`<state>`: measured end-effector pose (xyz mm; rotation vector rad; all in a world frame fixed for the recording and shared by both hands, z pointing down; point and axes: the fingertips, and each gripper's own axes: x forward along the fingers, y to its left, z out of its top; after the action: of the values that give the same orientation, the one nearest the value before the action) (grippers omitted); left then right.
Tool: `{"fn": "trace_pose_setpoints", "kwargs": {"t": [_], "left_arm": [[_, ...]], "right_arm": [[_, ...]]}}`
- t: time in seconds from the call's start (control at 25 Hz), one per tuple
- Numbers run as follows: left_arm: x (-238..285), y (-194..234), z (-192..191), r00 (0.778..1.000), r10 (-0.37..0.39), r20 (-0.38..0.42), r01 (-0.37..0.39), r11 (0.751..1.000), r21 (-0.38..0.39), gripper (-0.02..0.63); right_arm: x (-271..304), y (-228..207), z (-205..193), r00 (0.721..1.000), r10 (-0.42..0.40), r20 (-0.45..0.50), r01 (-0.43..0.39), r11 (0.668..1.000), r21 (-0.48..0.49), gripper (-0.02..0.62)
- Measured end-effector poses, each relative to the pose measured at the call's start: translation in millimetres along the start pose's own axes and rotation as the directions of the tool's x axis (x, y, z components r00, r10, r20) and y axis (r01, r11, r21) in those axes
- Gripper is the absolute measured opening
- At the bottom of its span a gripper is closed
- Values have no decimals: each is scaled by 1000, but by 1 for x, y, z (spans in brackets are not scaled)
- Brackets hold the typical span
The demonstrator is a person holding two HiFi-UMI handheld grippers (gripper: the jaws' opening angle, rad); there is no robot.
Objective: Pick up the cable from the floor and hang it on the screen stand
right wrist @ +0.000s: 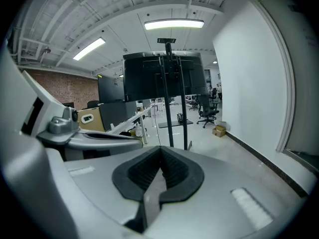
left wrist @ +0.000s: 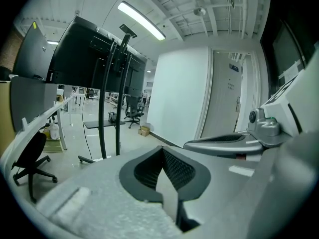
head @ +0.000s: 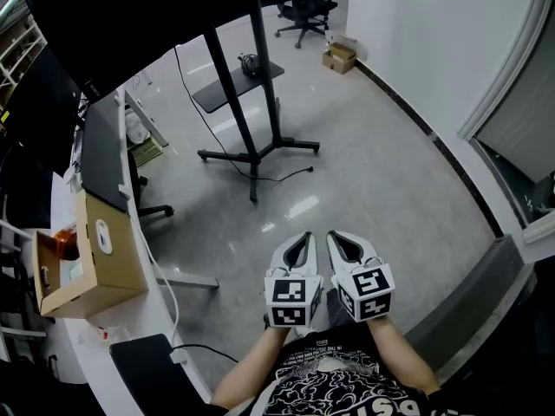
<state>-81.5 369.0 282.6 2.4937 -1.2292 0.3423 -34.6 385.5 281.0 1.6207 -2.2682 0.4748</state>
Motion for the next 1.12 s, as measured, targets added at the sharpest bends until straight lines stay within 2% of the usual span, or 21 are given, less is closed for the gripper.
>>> {"fn": "trace_pose_setpoints", "kwargs": {"t": [0.28,0.6,0.8,0.92,1.12], "left_arm": [[52,12,12,1000,20,-16,-20,1000,9,2],[138,24,29,996,62,-64,-62,998,4,2],[187,30,36,991,94,-98,-95,995,1,2],[213,31,40,987,112,-117,-112,994,11,2],[242,34,45,979,145,-141,-144,989,16,2]], "right_arm": [[41,-37,14,1000,23,2,-23,1000,-4,5],[102,-101,38,997,72,-28,-73,997,-16,5],[135,-143,35,990,124,-68,-124,992,3,5],[151,-166,47,987,141,-75,-141,990,13,5],[174,-189,42,976,192,-105,-193,981,7,5]]}}
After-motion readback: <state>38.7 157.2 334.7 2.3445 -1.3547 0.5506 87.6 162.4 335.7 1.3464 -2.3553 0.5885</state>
